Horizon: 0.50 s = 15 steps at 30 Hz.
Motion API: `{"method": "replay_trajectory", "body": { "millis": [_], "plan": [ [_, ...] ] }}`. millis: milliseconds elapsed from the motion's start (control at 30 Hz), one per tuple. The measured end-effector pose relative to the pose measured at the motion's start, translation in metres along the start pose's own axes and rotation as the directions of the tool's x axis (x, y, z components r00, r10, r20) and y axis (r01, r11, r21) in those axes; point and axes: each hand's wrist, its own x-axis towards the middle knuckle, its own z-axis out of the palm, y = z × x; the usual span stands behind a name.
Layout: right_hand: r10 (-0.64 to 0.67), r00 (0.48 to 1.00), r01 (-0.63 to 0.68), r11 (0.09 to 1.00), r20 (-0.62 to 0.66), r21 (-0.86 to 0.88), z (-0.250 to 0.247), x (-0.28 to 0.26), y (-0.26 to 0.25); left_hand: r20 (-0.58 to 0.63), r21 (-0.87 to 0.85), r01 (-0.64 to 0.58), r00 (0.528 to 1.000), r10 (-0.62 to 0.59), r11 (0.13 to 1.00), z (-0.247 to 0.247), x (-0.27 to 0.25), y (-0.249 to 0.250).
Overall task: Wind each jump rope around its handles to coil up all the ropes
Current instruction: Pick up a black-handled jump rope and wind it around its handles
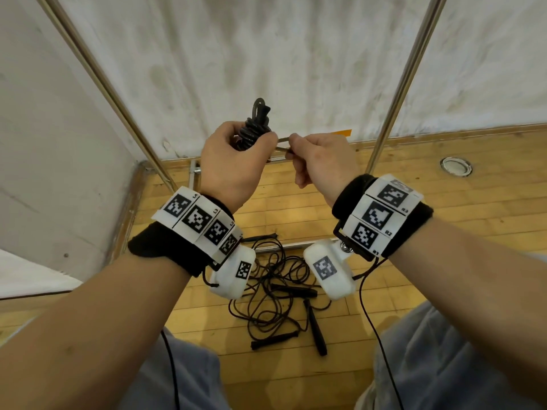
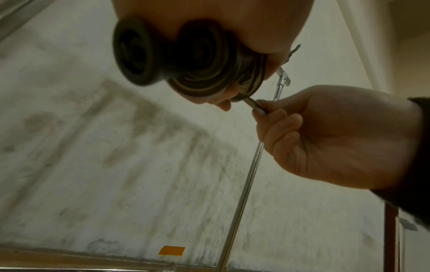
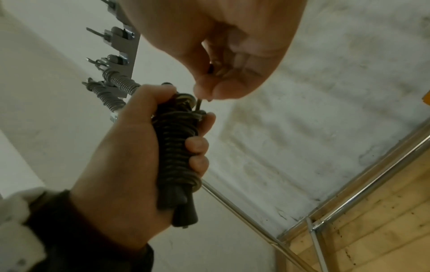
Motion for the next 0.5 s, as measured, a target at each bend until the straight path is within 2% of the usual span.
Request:
{"method": "replay_trajectory", "body": {
  "millis": [133,300,400,500],
  "plan": [
    [-0.071,0.996,0.065,0.990,-0.045,-0.124,0.000,0.000,0.004,0.010,-0.074,0.059,0.998,-0.058,0.996,0.000,0.006,-0.002],
    [-0.132,0.991,0.130,0.973,0.002,-0.193,0.003,-0.004,0.010,0.180,-0.138,0.165,0.974,-0.139,0.977,0.002,0.005,-0.010],
    [-0.151,0.988,0.155,0.963,0.036,-0.221,0.007,-0.005,0.011,0.249,-0.144,0.123,0.965,-0.084,0.982,0.001,0.003,-0.011],
    [-0.152,0.987,0.160,0.961,0.054,-0.224,0.008,-0.005,0.009,0.189,-0.097,0.061,0.981,-0.041,0.993,0.002,0.003,-0.006]
  ]
}}
